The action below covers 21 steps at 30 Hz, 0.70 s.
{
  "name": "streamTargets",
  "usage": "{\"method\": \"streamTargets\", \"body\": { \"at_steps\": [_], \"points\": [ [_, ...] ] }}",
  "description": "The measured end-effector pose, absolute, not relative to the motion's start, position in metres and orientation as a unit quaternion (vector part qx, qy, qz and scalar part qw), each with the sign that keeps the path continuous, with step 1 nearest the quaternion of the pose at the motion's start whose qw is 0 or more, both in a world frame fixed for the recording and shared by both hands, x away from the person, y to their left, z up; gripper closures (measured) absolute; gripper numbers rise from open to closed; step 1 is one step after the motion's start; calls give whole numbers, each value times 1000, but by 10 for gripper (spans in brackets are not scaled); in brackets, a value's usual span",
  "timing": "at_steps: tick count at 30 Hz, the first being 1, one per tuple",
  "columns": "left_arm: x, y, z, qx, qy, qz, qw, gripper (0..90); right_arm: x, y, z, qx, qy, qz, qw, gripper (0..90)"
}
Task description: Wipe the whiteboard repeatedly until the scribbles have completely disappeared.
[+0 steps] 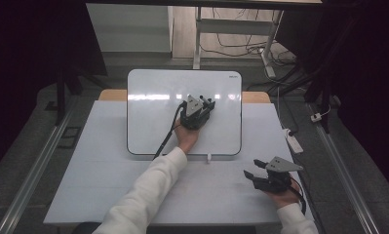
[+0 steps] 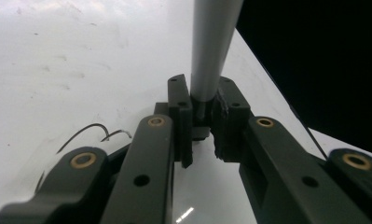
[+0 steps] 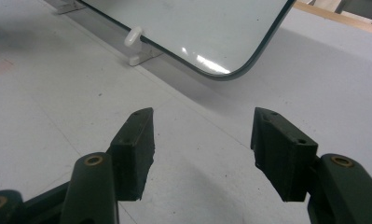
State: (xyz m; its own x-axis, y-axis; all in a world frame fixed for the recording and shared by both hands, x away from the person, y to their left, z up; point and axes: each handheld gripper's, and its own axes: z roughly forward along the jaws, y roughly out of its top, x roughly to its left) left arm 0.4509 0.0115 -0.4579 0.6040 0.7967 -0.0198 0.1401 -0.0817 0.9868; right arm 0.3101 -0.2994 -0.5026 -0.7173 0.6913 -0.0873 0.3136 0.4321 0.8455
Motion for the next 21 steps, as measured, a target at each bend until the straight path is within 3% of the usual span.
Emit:
{"method": "streamTargets", "body": {
  "at_steps": [10, 19, 21],
  "points": [
    [454, 65, -450, 651, 384, 300, 583, 787, 311, -301, -503, 308, 817, 435, 217, 396],
    [446, 19, -460, 682, 344, 294, 574, 788, 310, -299, -502, 307, 818, 436, 218, 397],
    [449, 28, -457, 678, 349, 295, 576, 787, 310, -300, -502, 308, 816, 437, 219, 397]
  ]
}}
